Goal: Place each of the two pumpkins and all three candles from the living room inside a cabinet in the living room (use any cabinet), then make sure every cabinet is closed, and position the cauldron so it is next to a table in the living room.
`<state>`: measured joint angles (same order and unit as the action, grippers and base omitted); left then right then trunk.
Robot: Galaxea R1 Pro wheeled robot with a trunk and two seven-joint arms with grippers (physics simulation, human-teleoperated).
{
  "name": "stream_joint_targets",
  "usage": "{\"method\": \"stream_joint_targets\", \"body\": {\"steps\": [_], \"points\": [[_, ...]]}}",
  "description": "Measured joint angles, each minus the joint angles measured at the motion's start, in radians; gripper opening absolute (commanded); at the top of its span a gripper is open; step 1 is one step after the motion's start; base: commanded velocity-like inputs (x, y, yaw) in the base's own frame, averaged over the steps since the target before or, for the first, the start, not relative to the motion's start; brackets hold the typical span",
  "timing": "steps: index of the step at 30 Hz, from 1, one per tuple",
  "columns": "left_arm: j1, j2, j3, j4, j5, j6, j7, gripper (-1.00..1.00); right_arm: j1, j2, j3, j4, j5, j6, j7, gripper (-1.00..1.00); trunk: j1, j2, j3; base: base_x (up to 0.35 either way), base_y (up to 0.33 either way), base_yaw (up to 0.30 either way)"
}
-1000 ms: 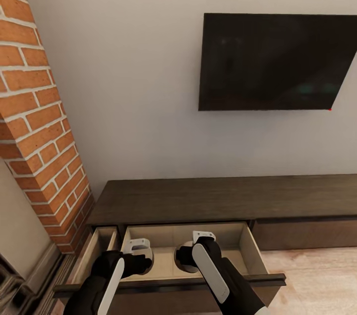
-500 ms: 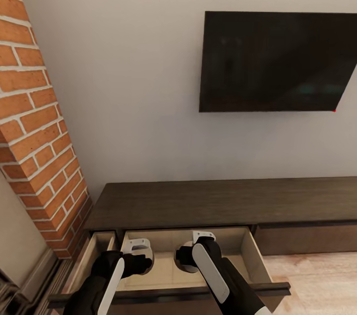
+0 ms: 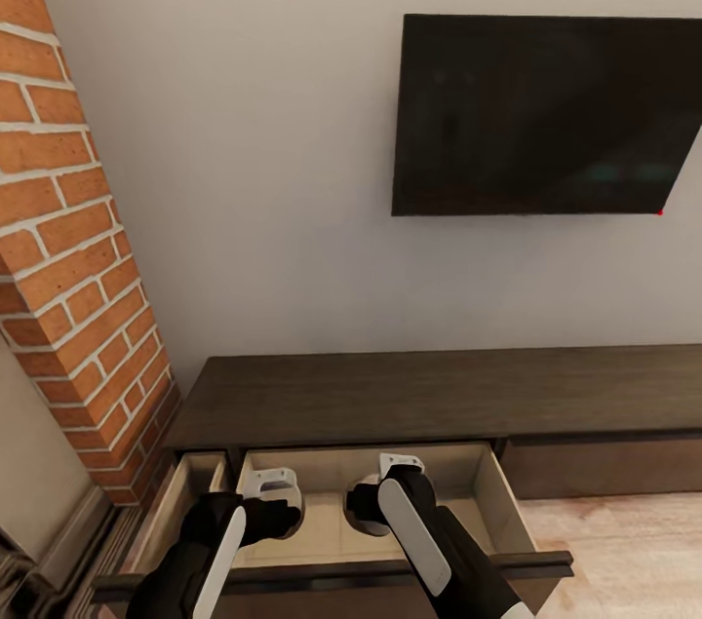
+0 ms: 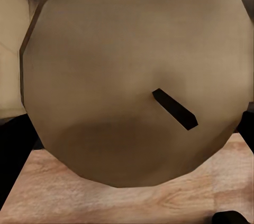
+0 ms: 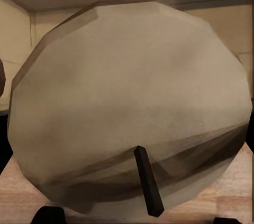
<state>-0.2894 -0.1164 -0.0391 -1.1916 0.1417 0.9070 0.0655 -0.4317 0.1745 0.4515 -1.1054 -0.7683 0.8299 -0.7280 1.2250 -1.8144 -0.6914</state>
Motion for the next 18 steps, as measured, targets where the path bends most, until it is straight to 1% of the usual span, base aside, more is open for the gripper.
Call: {"method": "stream_joint_targets", "body": {"steps": [6,11,14,18], "points": [[0.0,-0.002,0.0,-0.006,-0.002,0.0,0.0,-1.0,-0.002,0.0,-0.002,-0.009,0.004,-0.001,-0.002,-1.0,0.023,-0.042,-0.019,0.0,0.0,0.0],[0.0,-0.001,0.001,-0.007,-0.002,0.0,0.0,-1.0,-0.06,0.0,-0.004,-0.002,0.005,0.0,-0.002,-1.0,0.042,-0.077,-0.034,0.0,0.0,0.0],[0.0,-0.001,0.001,-0.007,-0.002,0.0,0.001,-1.0,-0.07,0.0,-0.005,0.0,0.0,0.004,-0.001,-1.0,0.054,-0.098,-0.044,0.0,0.0,0.0],[0.0,-0.002,0.001,-0.007,-0.002,0.0,0.003,-1.0,-0.076,0.0,-0.008,0.031,-0.001,0.008,0.002,-1.0,0.069,-0.126,-0.056,0.0,0.0,0.0]]}}
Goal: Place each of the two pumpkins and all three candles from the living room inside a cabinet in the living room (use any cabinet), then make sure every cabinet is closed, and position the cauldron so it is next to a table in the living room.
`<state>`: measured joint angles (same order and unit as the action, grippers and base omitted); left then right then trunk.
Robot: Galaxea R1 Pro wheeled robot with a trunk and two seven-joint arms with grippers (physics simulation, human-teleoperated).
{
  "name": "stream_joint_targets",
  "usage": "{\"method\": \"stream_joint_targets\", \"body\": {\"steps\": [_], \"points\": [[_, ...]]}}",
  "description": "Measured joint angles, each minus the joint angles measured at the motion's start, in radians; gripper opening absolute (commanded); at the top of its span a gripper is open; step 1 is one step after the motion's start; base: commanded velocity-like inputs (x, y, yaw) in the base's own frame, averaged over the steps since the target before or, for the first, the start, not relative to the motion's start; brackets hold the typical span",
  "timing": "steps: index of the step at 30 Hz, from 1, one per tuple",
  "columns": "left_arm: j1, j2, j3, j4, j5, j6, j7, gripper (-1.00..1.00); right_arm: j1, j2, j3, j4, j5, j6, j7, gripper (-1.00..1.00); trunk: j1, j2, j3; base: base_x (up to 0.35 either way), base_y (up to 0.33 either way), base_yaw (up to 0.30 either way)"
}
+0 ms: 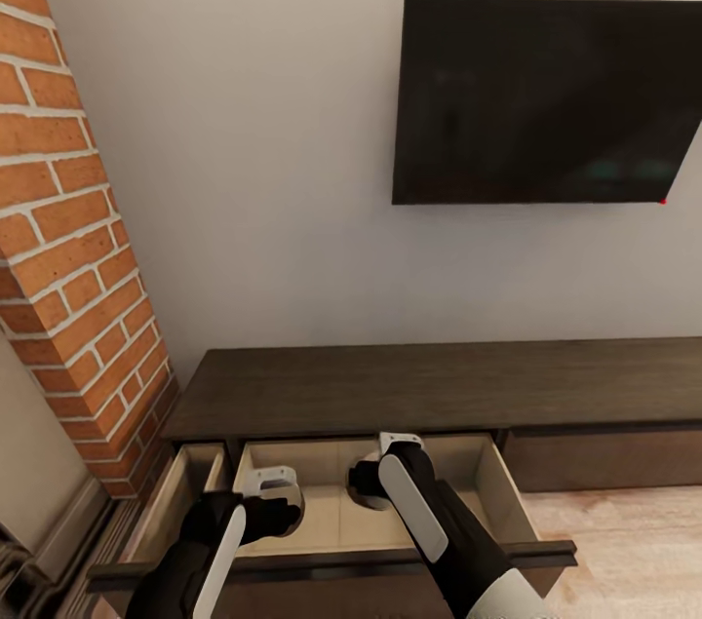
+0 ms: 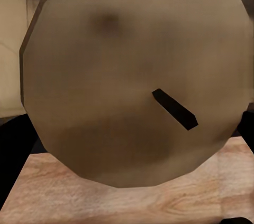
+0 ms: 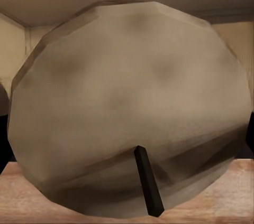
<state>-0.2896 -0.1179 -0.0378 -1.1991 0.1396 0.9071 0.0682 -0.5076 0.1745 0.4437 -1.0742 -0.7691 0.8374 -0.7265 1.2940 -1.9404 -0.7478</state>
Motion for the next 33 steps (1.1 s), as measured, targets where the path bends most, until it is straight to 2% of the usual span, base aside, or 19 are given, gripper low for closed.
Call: {"method": "stream_joint_targets", "body": {"steps": [5,8,10,21,25,33], "points": [[0.0,0.0,-0.001,-0.013,0.001,0.001,0.002,-1.0,-0.009,0.0,0.0,0.028,-0.002,0.001,-0.002,-1.0,0.019,-0.035,-0.016,0.0,0.0,0.0],[-0.002,-0.004,-0.002,-0.027,0.002,0.001,0.003,-1.0,-0.047,0.0,-0.002,0.122,0.005,-0.003,0.0,-1.0,0.031,-0.056,-0.025,0.0,0.0,0.0],[-0.015,-0.008,-0.001,-0.028,0.004,0.0,0.002,-1.0,-0.058,0.0,-0.002,0.151,0.003,-0.009,0.002,-1.0,0.038,-0.07,-0.031,0.0,0.0,0.0],[-0.03,-0.011,-0.001,-0.028,0.001,-0.005,0.002,-1.0,-0.066,0.0,-0.001,0.169,0.004,-0.067,0.009,-1.0,0.081,-0.147,-0.066,0.0,0.0,0.0],[-0.031,-0.02,-0.001,-0.021,0.0,-0.065,0.003,-1.0,-0.066,0.0,-0.001,0.17,0.005,-0.072,0.01,-1.0,0.096,-0.175,-0.078,0.0,0.0,0.0],[-0.03,-0.028,-0.001,-0.018,-0.002,-0.087,0.003,-1.0,-0.066,0.0,0.005,0.188,0.007,-0.128,0.011,-1.0,0.127,-0.231,-0.103,0.0,0.0,0.0]]}}
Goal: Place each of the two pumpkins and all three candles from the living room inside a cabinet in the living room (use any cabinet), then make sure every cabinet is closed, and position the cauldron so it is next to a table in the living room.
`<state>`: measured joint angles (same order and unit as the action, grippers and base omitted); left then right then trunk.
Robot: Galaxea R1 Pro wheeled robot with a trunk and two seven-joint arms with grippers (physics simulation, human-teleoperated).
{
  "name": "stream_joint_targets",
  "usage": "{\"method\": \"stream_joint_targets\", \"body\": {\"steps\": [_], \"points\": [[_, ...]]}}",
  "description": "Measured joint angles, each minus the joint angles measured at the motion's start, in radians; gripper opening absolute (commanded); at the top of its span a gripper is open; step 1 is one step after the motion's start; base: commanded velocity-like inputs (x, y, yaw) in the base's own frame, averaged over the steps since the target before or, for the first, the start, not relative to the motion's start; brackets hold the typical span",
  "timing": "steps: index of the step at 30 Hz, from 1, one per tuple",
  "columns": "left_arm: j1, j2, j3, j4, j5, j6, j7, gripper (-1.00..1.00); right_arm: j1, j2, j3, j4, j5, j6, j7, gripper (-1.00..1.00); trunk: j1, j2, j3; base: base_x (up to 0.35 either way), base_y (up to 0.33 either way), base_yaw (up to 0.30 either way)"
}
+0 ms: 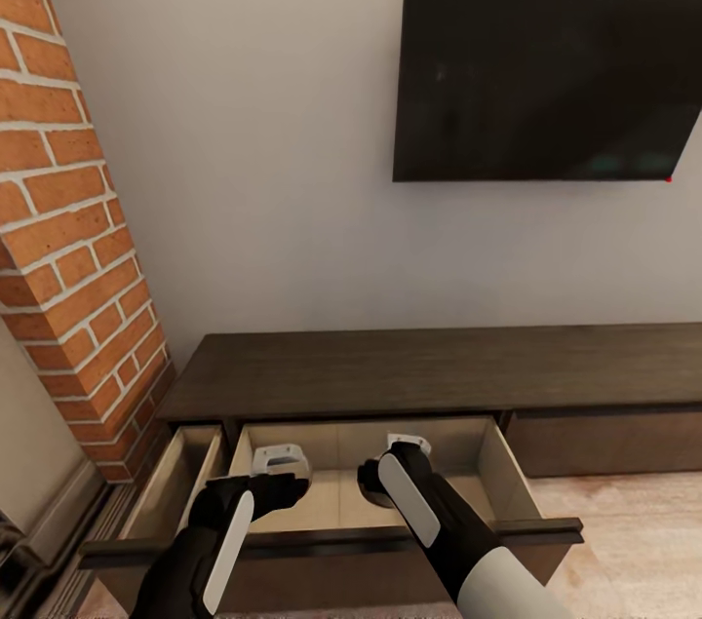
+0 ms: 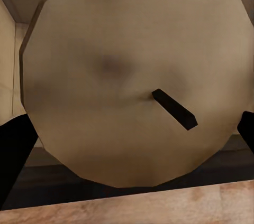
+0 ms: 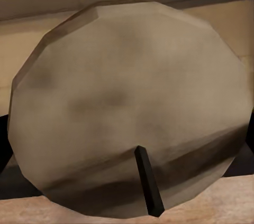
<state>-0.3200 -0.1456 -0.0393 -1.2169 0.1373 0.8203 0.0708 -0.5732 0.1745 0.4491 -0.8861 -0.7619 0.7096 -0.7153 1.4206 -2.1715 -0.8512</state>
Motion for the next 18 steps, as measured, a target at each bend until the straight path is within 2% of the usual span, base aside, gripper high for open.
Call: {"method": "stream_joint_targets", "body": {"steps": [15,18], "points": [[-0.014,0.0,0.0,0.0,0.001,-0.019,-0.001,-1.0,-0.001,0.0,0.005,-0.002,-0.002,-0.069,0.0,-1.0,0.058,-0.105,-0.047,0.0,0.0,0.0],[-0.015,0.0,0.0,0.0,0.002,-0.022,-0.001,-1.0,-0.002,0.0,0.005,-0.004,-0.001,-0.069,0.001,-1.0,0.058,-0.105,-0.047,0.0,0.0,0.0]]}}
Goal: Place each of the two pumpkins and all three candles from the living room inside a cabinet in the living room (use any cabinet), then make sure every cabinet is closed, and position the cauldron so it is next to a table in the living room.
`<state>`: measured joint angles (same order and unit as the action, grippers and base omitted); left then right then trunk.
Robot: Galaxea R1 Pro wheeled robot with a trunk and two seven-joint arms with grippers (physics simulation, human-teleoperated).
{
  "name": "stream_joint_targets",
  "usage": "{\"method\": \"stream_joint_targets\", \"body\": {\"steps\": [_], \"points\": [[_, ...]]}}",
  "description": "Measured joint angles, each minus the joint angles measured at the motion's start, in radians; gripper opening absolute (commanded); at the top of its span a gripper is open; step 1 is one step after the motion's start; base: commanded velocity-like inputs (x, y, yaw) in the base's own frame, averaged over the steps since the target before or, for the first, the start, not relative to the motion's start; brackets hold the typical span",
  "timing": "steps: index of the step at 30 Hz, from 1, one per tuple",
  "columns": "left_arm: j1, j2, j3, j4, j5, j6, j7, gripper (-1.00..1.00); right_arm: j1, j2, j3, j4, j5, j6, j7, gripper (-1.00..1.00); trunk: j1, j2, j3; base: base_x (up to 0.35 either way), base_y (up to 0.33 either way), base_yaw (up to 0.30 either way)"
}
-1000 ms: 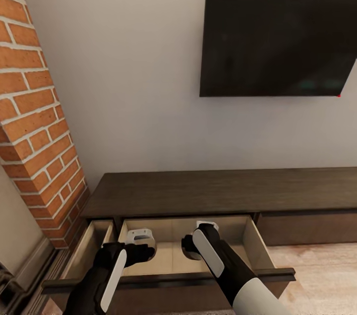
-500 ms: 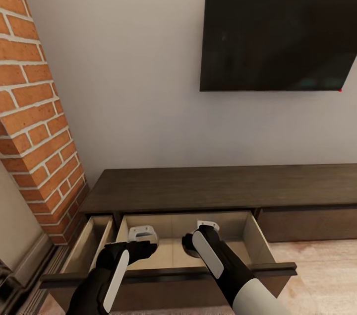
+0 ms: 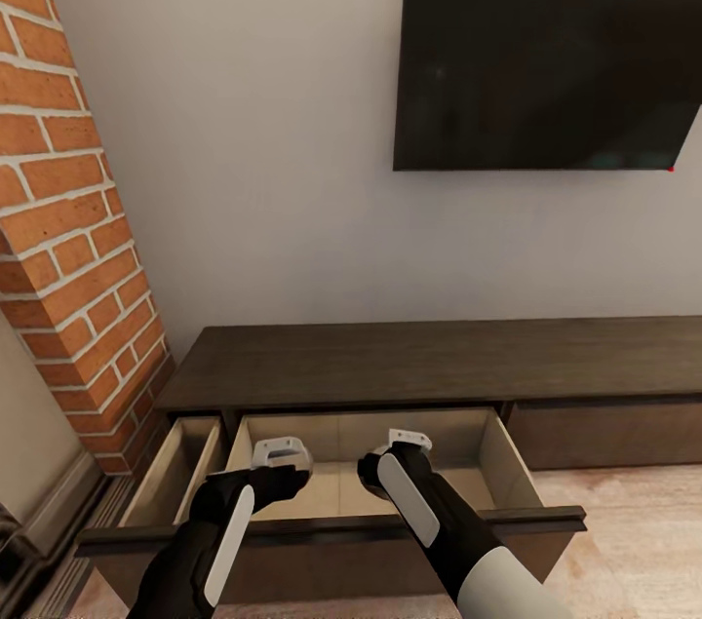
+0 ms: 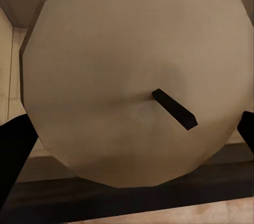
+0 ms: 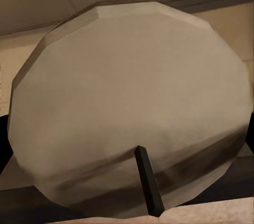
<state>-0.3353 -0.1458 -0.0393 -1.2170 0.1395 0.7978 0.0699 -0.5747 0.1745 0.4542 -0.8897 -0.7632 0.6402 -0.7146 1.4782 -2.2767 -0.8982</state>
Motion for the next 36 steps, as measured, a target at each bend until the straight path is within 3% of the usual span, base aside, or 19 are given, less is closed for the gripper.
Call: {"method": "stream_joint_targets", "body": {"steps": [6,36], "points": [[0.0,-0.001,0.0,-0.004,0.004,-0.001,-0.003,-1.0,-0.025,0.0,0.0,0.013,0.0,-0.002,0.001,-1.0,0.0,0.0,0.0,0.011,0.035,0.0],[0.0,-0.001,0.0,-0.004,0.001,-0.001,0.0,-1.0,-0.026,0.0,0.012,0.008,0.001,-0.004,0.0,-1.0,0.0,0.0,0.004,0.012,0.025,0.018]]}}
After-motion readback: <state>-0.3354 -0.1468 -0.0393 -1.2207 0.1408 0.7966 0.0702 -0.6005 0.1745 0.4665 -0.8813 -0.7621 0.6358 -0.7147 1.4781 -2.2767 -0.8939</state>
